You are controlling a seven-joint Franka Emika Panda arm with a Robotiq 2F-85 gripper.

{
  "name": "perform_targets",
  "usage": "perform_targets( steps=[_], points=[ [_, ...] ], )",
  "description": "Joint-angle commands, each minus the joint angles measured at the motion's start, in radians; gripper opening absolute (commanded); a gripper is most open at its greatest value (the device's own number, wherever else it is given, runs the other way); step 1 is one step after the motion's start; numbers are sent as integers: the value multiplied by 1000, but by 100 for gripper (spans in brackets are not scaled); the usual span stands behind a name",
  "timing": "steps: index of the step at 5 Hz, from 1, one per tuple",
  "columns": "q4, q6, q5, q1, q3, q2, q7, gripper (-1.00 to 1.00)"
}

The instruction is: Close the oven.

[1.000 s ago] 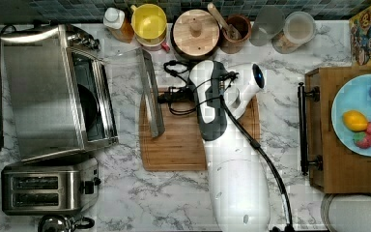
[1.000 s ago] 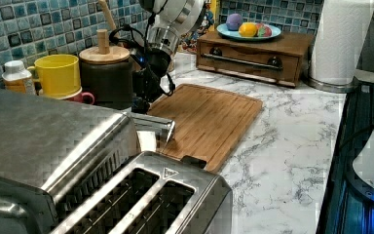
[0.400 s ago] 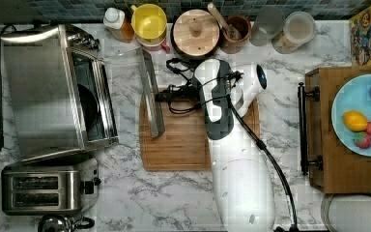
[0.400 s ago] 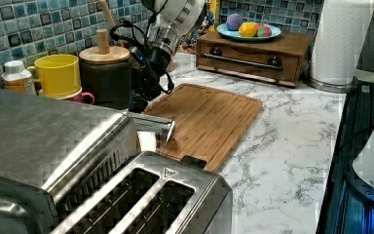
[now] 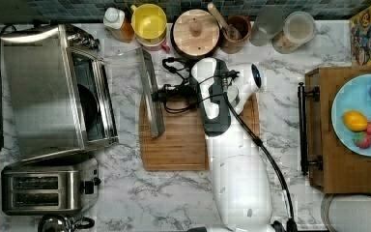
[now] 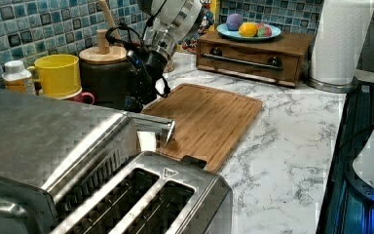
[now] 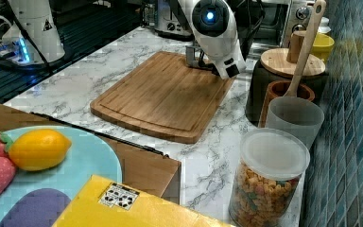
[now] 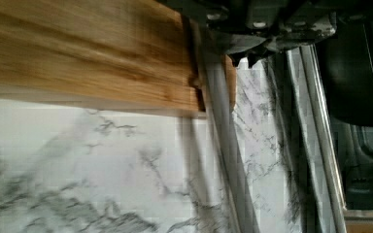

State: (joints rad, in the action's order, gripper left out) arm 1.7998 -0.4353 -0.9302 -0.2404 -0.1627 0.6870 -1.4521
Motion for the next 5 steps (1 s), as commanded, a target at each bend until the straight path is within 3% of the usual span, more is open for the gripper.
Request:
perform_targets(
  steps=[1,2,4,5],
  points=[
    [-132,29,-31,30,-77,-89,-14,-100],
    [-100,48,-44,23,-108,-160,-23,-100],
    [-95,51,80,132,-123,-258,54,-100],
    [-99,18,186,197,-141,-287,123,-100]
  ],
)
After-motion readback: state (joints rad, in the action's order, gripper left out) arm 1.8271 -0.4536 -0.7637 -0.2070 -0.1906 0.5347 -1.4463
